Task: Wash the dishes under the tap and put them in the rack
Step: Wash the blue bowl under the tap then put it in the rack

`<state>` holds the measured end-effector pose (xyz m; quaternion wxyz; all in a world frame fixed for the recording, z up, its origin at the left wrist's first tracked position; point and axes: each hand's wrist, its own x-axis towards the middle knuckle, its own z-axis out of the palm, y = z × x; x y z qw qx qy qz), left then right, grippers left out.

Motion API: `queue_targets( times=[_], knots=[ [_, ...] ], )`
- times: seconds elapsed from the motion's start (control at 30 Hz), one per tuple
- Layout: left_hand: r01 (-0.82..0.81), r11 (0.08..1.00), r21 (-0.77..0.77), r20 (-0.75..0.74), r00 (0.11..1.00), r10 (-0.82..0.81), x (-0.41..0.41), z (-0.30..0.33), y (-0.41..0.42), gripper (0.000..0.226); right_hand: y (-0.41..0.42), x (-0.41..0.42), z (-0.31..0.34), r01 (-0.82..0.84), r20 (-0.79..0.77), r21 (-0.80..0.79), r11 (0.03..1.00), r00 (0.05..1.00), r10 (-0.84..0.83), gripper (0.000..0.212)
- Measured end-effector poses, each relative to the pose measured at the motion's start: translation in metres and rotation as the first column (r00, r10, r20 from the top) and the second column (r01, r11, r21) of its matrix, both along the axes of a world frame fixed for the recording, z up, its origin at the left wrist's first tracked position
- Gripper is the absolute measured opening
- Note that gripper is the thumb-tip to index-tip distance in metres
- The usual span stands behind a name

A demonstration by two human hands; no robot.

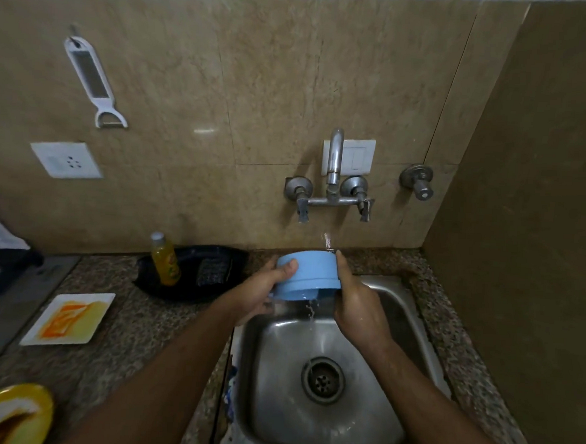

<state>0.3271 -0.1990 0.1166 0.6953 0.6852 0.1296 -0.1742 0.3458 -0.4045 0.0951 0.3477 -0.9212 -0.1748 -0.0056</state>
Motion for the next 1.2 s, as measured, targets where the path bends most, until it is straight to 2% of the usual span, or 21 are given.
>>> queue_targets(
  times=[0.07,0.13,0.2,0.27,0.33,0.43,0.53,0.63,0.77,0.87,0.93,1.0,1.07,1.13,1.2],
  knots=[
    [-0.099,0.995,-0.030,0.021,0.995,0.099,-0.003,0.003,-0.002,0.071,0.000,0.001,-0.005,-0.072,0.002,0.055,0.996,0.997,0.072,0.078],
    [-0.127,0.991,-0.043,0.048,0.990,0.129,-0.005,0.007,-0.003,0.052,-0.005,-0.001,-0.004,-0.110,-0.160,0.254,0.961,0.975,0.154,0.079],
    [-0.121,0.989,-0.082,0.077,0.989,0.127,-0.007,0.008,-0.005,0.039,-0.009,-0.004,0.000,-0.055,-0.295,0.469,0.881,0.931,0.215,0.072],
    [-0.108,0.982,-0.154,0.114,0.985,0.126,-0.008,0.006,-0.007,0.038,-0.009,-0.003,0.005,0.046,-0.337,0.586,0.809,0.922,0.192,0.070],
    [-0.075,0.977,-0.199,0.158,0.982,0.108,-0.007,0.008,-0.008,0.046,-0.008,-0.001,0.013,0.072,-0.313,0.587,0.806,0.939,0.144,0.066],
    [-0.012,0.978,-0.208,0.259,0.963,0.067,-0.005,0.012,-0.009,0.046,-0.010,-0.004,0.018,0.051,-0.226,0.593,0.803,0.968,0.106,0.059],
    [-0.001,0.992,-0.124,0.289,0.957,0.037,0.000,0.009,-0.004,0.051,-0.011,-0.006,0.012,0.031,-0.120,0.544,0.838,0.992,0.041,0.061],
    [-0.020,0.999,0.037,0.190,0.982,0.013,-0.002,-0.002,-0.004,0.052,-0.014,-0.002,0.001,0.027,-0.274,0.453,0.891,0.955,0.110,0.055],
    [-0.057,0.997,0.046,0.156,0.987,0.049,-0.004,-0.013,-0.008,0.043,-0.016,0.001,0.001,0.068,-0.321,0.430,0.900,0.943,0.082,0.058],
    [-0.060,0.996,0.066,0.191,0.980,0.046,-0.004,-0.011,-0.009,0.050,-0.015,0.002,0.002,0.077,-0.323,0.427,0.901,0.944,0.072,0.059],
    [-0.045,0.997,0.061,0.256,0.966,0.028,-0.005,-0.007,-0.009,0.052,-0.014,0.000,0.006,0.073,-0.281,0.460,0.885,0.957,0.067,0.060],
    [-0.027,1.000,0.007,0.360,0.933,0.023,-0.005,-0.003,-0.010,0.050,-0.015,-0.006,0.008,0.033,-0.163,0.501,0.865,0.985,0.057,0.064],
    [-0.006,0.998,-0.065,0.425,0.905,0.033,-0.005,0.002,-0.013,0.058,-0.015,-0.010,0.011,-0.003,-0.057,0.530,0.848,0.998,0.039,0.064],
    [0.012,0.997,-0.077,0.416,0.909,0.021,-0.002,0.002,-0.011,0.065,-0.014,-0.008,0.010,-0.008,-0.017,0.531,0.847,1.000,0.021,0.062],
    [-0.027,1.000,-0.002,0.360,0.932,0.026,-0.002,0.000,-0.011,0.059,-0.013,-0.005,0.005,0.021,-0.052,0.491,0.871,0.999,0.005,0.058]
  ],
)
